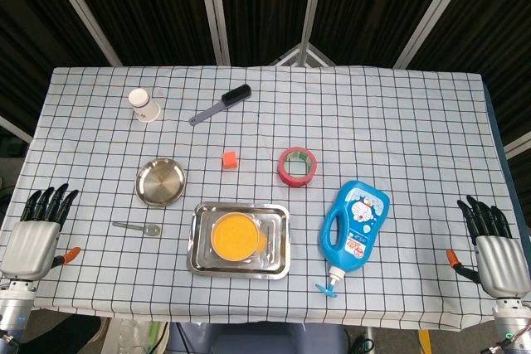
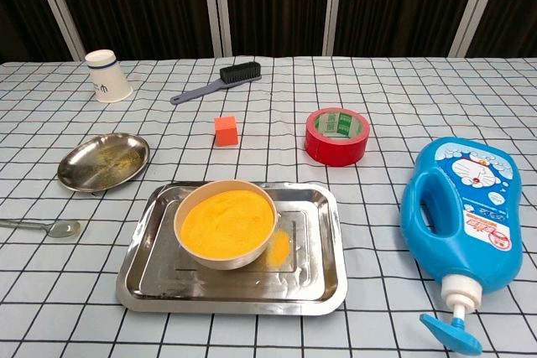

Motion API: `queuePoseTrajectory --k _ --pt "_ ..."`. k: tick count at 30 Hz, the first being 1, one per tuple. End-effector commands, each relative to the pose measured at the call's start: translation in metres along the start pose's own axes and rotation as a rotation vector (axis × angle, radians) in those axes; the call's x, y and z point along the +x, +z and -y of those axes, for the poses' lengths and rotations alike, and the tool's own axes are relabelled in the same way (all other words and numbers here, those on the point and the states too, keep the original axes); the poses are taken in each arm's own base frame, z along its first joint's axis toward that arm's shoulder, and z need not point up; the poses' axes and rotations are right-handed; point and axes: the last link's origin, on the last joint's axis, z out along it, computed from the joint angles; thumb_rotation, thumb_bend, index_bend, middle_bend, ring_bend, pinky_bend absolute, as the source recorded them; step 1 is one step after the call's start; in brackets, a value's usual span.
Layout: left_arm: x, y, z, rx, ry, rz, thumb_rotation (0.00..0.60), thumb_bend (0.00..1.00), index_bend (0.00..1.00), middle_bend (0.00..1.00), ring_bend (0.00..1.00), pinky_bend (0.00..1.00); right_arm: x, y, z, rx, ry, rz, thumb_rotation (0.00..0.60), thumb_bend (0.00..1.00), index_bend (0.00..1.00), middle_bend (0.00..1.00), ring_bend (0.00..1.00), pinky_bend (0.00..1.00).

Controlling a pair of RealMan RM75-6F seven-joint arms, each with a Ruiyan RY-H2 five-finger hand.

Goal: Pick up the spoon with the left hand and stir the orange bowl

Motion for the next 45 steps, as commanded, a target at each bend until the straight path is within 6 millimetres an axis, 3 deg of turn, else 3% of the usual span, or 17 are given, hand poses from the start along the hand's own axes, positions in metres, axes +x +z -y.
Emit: queuePoseTrajectory --k 1,13,21,27,40,45 --pt "0.0 0.001 0.0 -0.002 0.002 0.001 0.6 0.0 0.0 0.0 0.0 0.0 0.0 0.0 0.0 0.001 -0.001 0.0 0.6 0.38 0.0 0.0 0.0 0.0" --pt "-0.004 0.006 -0.006 -0.026 0.0 0.02 0.6 0.02 0.02 0.0 0.0 0.0 0.0 -0.001 0.001 0.001 0.003 0.0 0.6 0.38 0.0 0.0 0.0 0.0" --pt "-0.023 0.028 -0.013 -0.008 -0.066 0.175 0.6 0.23 0.41 0.0 0.0 0.0 0.0 -0.002 0.0 -0.003 0.007 -0.003 0.6 0.38 0.0 0.0 0.0 0.0" --pt "-0.039 0.052 -0.019 -0.006 0.025 0.238 0.6 0.29 0.52 0.0 0.0 0.0 0.001 -0.002 0.001 -0.001 0.011 -0.012 0.6 0.38 0.0 0.0 0.0 0.0" --pt "-0.07 0.08 -0.033 0.004 0.159 0.259 0.6 0.35 0.44 0.0 0.0 0.0 0.0 -0.002 0.0 -0.007 0.02 -0.006 0.6 0.38 0.0 0.0 0.0 0.0" --pt "-0.076 0.087 -0.039 0.007 0.156 0.268 0.6 0.37 0.48 0.0 0.0 0.0 0.0 -0.002 0.0 -0.008 0.022 -0.004 0.6 0.38 0.0 0.0 0.0 0.0"
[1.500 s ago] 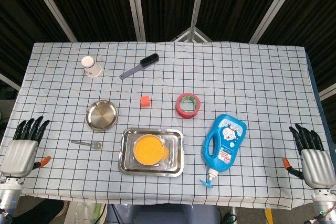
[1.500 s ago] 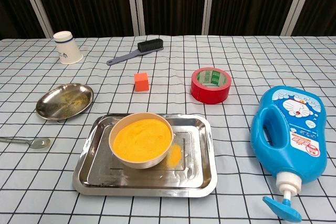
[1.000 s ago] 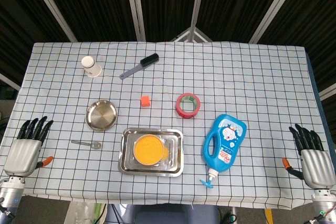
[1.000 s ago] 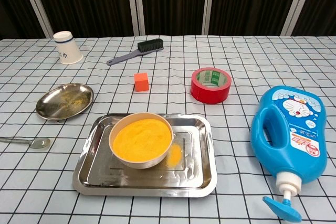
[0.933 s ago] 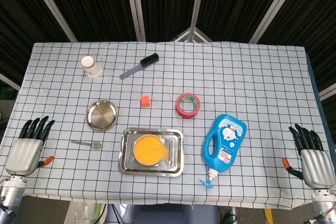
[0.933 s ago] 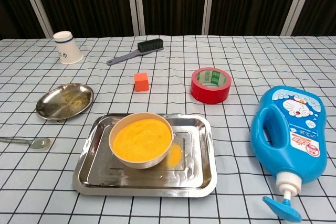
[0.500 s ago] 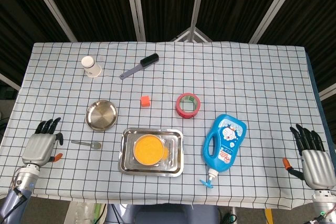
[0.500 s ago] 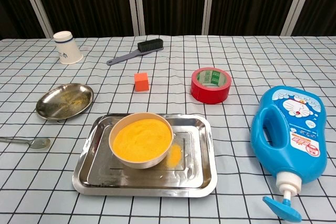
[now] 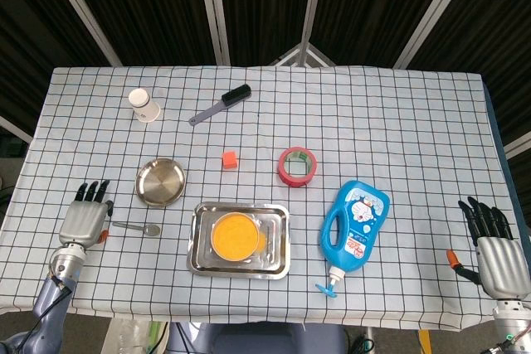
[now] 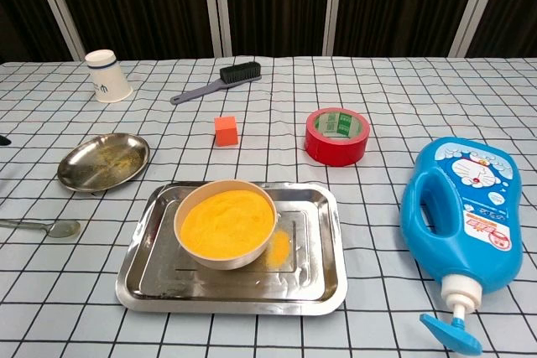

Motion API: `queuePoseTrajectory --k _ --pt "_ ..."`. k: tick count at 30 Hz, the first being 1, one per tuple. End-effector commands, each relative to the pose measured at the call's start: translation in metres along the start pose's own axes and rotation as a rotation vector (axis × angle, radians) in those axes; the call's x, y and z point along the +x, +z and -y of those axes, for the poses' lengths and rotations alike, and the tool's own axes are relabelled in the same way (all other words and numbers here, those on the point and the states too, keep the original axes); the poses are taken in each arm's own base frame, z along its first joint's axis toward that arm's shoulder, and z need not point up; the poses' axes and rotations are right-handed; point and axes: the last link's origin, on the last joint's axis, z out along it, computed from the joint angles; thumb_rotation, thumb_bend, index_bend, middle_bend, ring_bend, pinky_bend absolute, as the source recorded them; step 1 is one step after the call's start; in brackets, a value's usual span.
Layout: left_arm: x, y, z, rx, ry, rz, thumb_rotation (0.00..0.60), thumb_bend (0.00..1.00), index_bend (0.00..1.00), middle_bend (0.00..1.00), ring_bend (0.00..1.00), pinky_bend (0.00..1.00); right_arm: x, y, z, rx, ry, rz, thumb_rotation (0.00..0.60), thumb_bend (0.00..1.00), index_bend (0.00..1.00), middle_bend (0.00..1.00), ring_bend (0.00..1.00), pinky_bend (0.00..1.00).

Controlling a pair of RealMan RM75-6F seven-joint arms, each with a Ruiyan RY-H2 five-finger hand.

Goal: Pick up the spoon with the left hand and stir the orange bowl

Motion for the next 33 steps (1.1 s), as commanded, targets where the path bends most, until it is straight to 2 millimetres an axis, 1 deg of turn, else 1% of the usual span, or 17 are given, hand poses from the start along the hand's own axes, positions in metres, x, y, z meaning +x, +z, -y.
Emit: queuePoseTrajectory --k 1,12,17,24,33 --pt "-0.001 0.004 -0.004 -0.003 -0.003 0.003 0.6 0.37 0.48 0.0 0.0 0.0 0.0 0.0 0.0 -0.001 0.0 0.0 0.6 0.38 0.0 0.0 0.0 0.0" --pt "-0.005 0.009 -0.021 -0.034 -0.012 0.014 0.6 0.42 0.49 0.01 0.0 0.0 0.0 0.002 -0.001 -0.006 0.005 0.004 0.6 0.38 0.0 0.0 0.0 0.0" --pt "-0.007 0.01 -0.023 -0.036 -0.008 0.02 0.6 0.44 0.48 0.01 0.0 0.0 -0.001 0.002 -0.001 -0.007 0.008 0.007 0.6 0.38 0.0 0.0 0.0 0.0" --pt "-0.009 0.01 -0.027 -0.046 -0.011 0.026 0.6 0.45 0.49 0.01 0.0 0.0 -0.001 0.002 -0.001 -0.007 0.007 0.007 0.6 0.38 0.0 0.0 0.0 0.0" --pt "-0.012 0.011 -0.029 -0.041 -0.012 0.032 0.6 0.47 0.51 0.02 0.0 0.0 0.0 0.001 -0.001 -0.01 0.009 0.008 0.6 0.38 0.0 0.0 0.0 0.0"
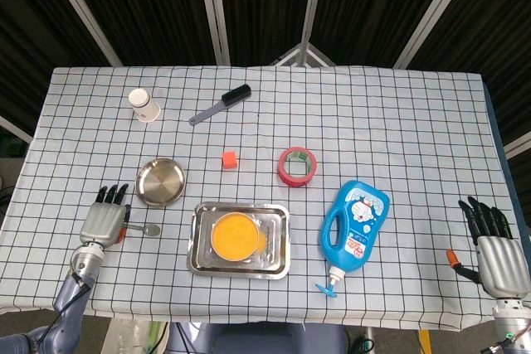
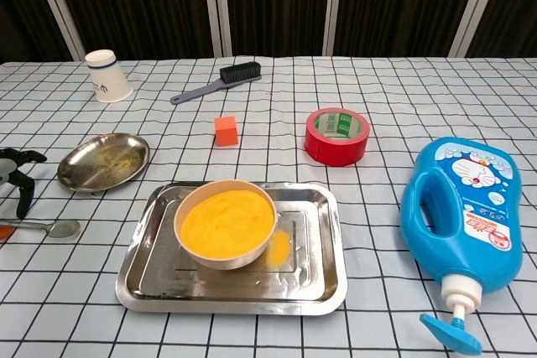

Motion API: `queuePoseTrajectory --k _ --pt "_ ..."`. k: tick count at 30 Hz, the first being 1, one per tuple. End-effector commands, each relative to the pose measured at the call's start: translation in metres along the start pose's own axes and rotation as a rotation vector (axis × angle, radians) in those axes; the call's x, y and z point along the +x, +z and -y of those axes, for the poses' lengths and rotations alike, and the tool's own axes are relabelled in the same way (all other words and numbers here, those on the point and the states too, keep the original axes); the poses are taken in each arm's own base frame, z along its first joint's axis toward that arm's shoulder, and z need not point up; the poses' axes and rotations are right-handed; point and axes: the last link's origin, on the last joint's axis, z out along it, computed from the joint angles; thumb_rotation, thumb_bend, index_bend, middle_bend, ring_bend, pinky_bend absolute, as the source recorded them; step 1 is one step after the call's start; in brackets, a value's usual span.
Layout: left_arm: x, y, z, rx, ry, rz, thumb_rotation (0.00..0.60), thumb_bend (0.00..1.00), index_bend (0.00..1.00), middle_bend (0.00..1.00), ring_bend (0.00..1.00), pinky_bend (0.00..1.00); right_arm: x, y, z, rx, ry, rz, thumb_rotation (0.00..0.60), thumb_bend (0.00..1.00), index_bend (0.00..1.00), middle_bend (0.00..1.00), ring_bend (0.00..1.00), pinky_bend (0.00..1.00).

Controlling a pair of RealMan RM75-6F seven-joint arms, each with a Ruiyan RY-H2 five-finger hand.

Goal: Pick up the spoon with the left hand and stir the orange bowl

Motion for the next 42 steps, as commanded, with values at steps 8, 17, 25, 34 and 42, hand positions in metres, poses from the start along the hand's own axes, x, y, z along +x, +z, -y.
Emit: queuePoseTrajectory --k 8,17,25,34,42 --pt "-0.003 0.001 -0.001 0.006 0.0 0.011 0.6 0.5 0.54 0.04 0.0 0.0 0.0 0.0 0.0 -0.002 0.001 -0.001 0.6 0.38 0.0 0.0 0.0 0.0" --pt "0.003 0.0 -0.003 0.003 -0.025 -0.009 0.6 0.51 0.55 0.04 0.0 0.0 0.001 0.0 0.0 0.001 0.001 -0.004 0.6 0.38 0.0 0.0 0.0 0.0" --pt "0.039 -0.009 -0.013 -0.037 -0.108 -0.094 0.6 0.52 0.55 0.05 0.0 0.0 0.001 -0.001 0.0 0.002 0.002 -0.003 0.6 0.38 0.0 0.0 0.0 0.0" --pt "0.083 -0.018 -0.042 -0.121 -0.126 -0.155 0.6 0.52 0.55 0.05 0.0 0.0 0.001 -0.001 0.0 -0.001 0.003 -0.003 0.6 0.38 0.0 0.0 0.0 0.0" --pt "0.108 -0.014 -0.086 -0.184 -0.118 -0.155 0.6 0.52 0.55 0.06 0.0 0.0 0.002 0.0 -0.001 -0.001 0.006 -0.005 0.6 0.38 0.0 0.0 0.0 0.0"
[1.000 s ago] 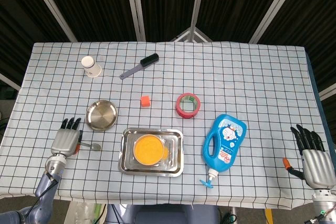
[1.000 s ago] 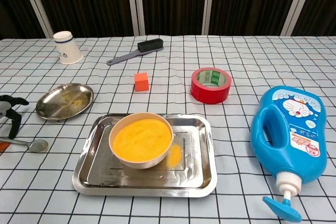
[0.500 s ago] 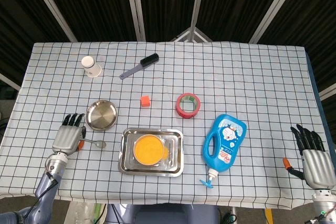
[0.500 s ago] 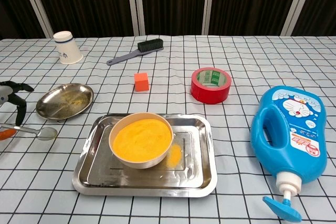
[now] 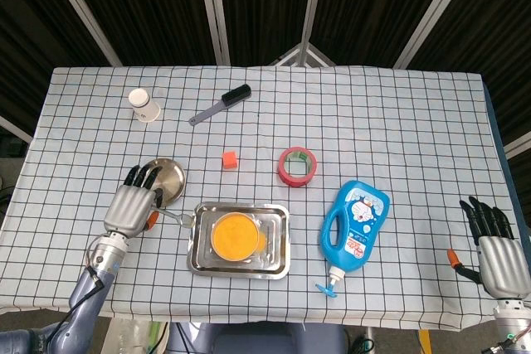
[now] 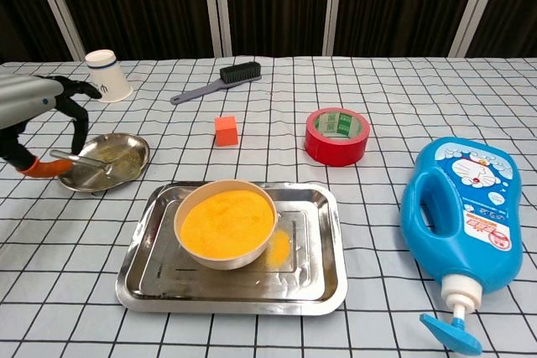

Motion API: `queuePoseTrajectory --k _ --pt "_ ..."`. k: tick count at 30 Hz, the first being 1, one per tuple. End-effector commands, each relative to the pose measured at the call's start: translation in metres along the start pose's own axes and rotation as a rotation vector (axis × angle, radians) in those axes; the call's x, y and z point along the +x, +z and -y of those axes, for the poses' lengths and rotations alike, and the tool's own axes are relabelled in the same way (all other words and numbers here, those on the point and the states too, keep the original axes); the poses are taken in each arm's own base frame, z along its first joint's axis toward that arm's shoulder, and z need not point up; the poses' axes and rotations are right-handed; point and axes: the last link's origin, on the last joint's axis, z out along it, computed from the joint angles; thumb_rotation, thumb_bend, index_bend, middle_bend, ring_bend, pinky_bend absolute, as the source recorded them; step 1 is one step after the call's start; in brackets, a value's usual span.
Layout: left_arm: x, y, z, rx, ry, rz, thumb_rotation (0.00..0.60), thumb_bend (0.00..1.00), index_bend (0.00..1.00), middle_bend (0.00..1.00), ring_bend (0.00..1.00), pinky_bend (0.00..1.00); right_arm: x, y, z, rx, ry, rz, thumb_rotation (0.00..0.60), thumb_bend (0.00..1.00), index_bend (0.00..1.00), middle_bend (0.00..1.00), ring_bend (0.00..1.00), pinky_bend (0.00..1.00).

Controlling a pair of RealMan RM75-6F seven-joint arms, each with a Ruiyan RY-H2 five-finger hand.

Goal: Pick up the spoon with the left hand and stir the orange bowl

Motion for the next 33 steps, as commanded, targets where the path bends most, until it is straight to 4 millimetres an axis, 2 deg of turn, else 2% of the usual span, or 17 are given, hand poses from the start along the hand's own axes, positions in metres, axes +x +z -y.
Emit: queuePoseTrajectory --k 1,11,16,22,27,33 --pt "0.01 0.009 -0.029 -0.035 -0.011 0.007 0.6 0.52 0.55 0.06 0.0 0.0 0.0 0.0 0.0 0.0 0.002 0.0 0.6 0.38 0.0 0.0 0.0 0.0" --pt "0.011 0.018 -0.087 -0.102 0.062 0.034 0.6 0.52 0.55 0.06 0.0 0.0 0.002 0.001 -0.001 -0.002 0.013 -0.002 0.6 0.38 0.0 0.0 0.0 0.0" --pt "0.007 0.018 -0.106 -0.106 0.084 0.06 0.6 0.52 0.54 0.06 0.0 0.0 0.002 0.002 -0.002 -0.001 0.017 -0.003 0.6 0.38 0.0 0.0 0.0 0.0" --pt "0.001 0.016 -0.113 -0.094 0.113 0.085 0.6 0.5 0.5 0.05 0.0 0.0 0.003 0.002 -0.002 0.001 0.02 -0.001 0.6 0.38 0.0 0.0 0.0 0.0" --pt "0.001 0.015 -0.115 -0.091 0.106 0.092 0.6 0.39 0.44 0.04 0.0 0.0 0.002 0.002 -0.002 0.001 0.018 -0.001 0.6 0.38 0.0 0.0 0.0 0.0" --pt "0.004 0.012 -0.112 -0.086 0.072 0.084 0.6 0.35 0.38 0.04 0.0 0.0 0.002 0.001 -0.002 -0.002 0.019 0.0 0.6 0.38 0.0 0.0 0.0 0.0"
